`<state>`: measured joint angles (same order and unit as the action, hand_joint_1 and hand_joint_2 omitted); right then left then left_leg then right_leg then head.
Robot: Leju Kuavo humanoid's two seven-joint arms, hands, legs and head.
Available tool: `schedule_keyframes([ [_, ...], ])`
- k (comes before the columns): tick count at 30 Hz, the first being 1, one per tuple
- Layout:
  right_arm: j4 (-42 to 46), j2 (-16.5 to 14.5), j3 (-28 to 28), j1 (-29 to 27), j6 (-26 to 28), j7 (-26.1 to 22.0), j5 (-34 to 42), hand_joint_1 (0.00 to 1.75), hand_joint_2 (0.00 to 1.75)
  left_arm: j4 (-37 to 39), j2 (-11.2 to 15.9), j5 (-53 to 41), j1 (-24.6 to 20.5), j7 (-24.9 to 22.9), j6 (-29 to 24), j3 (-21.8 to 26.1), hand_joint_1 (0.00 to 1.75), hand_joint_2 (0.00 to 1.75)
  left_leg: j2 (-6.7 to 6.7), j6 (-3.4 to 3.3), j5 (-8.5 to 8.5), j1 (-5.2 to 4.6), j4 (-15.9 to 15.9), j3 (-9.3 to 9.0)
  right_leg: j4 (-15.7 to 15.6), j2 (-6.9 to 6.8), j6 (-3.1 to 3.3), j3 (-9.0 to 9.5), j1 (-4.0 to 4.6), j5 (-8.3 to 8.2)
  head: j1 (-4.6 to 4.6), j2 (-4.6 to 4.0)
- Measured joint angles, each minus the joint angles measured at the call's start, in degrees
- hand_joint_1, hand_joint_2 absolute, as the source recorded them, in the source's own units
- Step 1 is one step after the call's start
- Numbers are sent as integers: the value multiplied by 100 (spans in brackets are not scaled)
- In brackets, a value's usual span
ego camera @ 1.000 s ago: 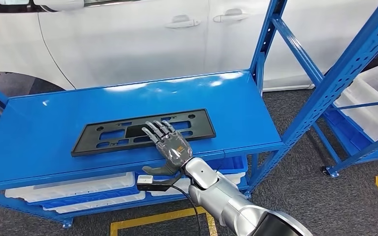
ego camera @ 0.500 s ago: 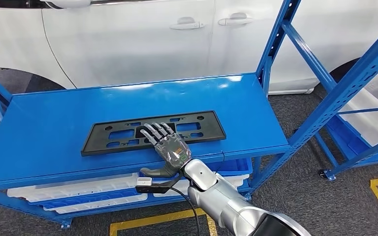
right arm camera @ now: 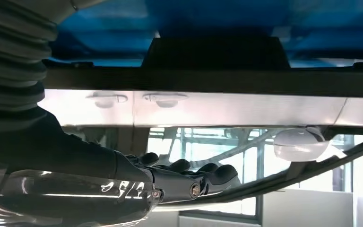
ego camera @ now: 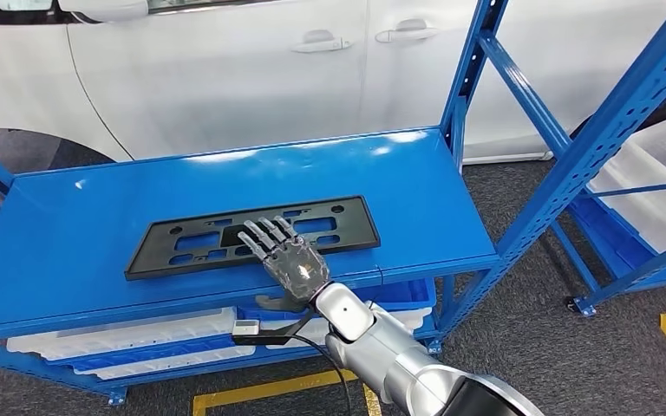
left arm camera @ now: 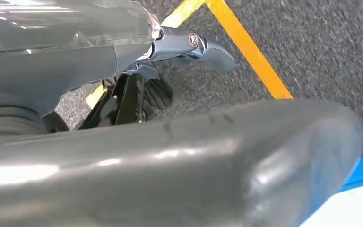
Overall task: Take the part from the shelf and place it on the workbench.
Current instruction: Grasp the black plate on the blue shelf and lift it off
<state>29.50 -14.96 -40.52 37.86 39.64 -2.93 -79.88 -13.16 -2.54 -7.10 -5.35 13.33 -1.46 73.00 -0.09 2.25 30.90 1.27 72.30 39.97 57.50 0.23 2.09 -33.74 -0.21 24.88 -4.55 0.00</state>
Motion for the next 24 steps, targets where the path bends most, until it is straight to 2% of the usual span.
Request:
schedule_keyframes([
  [2, 43, -3, 1, 0, 3, 37, -77, 0, 175, 0, 8, 2, -2, 12, 20, -5, 0, 0, 6, -10, -375, 9, -753, -361, 32, 10, -30, 3, -4, 24, 0, 0],
  [3, 66, -4, 2, 4, 5, 44, -87, 0, 175, 0, 11, 2, -8, 18, 32, -11, 0, 0, 4, -37, -499, 2, -1102, -528, 55, 15, -54, -3, 4, 39, 1, 0],
  [4, 86, -4, 4, 8, 9, 44, -91, 0, 175, 0, 14, 2, -12, 21, 45, -18, 0, 0, 2, -69, -555, -8, -1321, -631, 72, 16, -81, -11, 15, 48, 0, 0],
  [7, 132, -4, 7, 9, 14, 30, -95, 0, 175, 0, 14, -3, -17, 25, 72, -45, 0, 0, -7, -179, -560, -31, -1412, -663, 76, 16, -162, -23, 27, 50, -1, 0],
  [9, 162, -4, 10, 14, 15, 25, -98, 0, 175, 0, 14, 0, -18, 25, 77, -60, 0, 0, -1, -248, -583, -14, -1442, -676, 206, 13, -217, -71, 14, 154, 1, 0],
  [10, 174, -4, 13, 16, 15, 25, -98, 0, 175, 0, 14, 2, -19, 25, 78, -69, 0, 0, 3, -279, -593, -3, -1456, -683, 434, 10, -241, -172, 8, 295, 1, 0],
  [12, 184, 0, 17, 8, 15, 25, -99, 0, 175, 0, 15, 2, -18, 25, 78, -87, 0, 0, 8, -313, -592, -10, -1457, -681, 1145, 6, -272, -510, -7, 639, 1, 0],
  [13, 184, 6, 17, -2, 15, 25, -99, 0, 175, 0, 16, 2, -17, 25, 78, -93, 0, 0, 8, -318, -591, -15, -1456, -682, 1460, 5, -280, -668, -11, 740, 1, 0],
  [14, 184, 13, 17, -13, 15, 25, -99, 0, 175, 0, 18, 2, -16, 25, 78, -97, 0, 0, 6, -321, -588, -18, -1454, -683, 1611, 5, -280, -751, -13, 740, 1, 0],
  [15, 184, 20, 18, -20, 14, 25, -99, 0, 175, 0, 20, 2, -15, 25, 78, -101, 0, 0, 2, -321, -585, -22, -1452, -687, 1550, 5, -270, -735, -13, 634, 1, 0],
  [16, 185, 23, 20, -20, 15, 25, -99, 0, 175, 0, 20, 2, -15, 25, 78, -105, 0, 0, -2, -317, -581, -26, -1449, -695, 1283, 6, -247, -616, -11, 449, 1, 0],
  [18, 186, 24, 28, -6, 15, 21, -99, 0, 175, 0, 14, 2, -17, 25, 78, -115, 0, 0, -9, -294, -566, -41, -1437, -700, 530, 5, -177, -267, 11, 104, 1, 0],
  [19, 186, 23, 34, 0, 15, 18, -98, 0, 175, 0, 9, 2, -17, 25, 78, -120, 0, 0, -10, -272, -560, -50, -1433, -696, 266, 4, -152, -146, 26, 23, 0, 0],
  [21, 186, 24, 48, 4, 14, 12, -97, 0, 175, 0, 4, 2, -18, 24, 78, -125, 0, 0, -9, -213, -553, -64, -1434, -686, 97, 7, -129, -82, 53, 24, 0, 0],
  [23, 187, 21, 58, 0, 15, -6, -86, 0, 175, 0, 10, 2, -20, 22, 78, -130, 0, 0, -4, -148, -534, -58, -1431, -696, 61, 12, -88, -66, 34, 5, -1, 0],
  [24, 189, 15, 66, 4, 16, -24, -74, 0, 175, 1, 14, 2, -21, 21, 78, -132, 0, 0, -1, -119, -469, -55, -1354, -670, 35, 9, -59, -51, 16, -6, 0, 0],
])
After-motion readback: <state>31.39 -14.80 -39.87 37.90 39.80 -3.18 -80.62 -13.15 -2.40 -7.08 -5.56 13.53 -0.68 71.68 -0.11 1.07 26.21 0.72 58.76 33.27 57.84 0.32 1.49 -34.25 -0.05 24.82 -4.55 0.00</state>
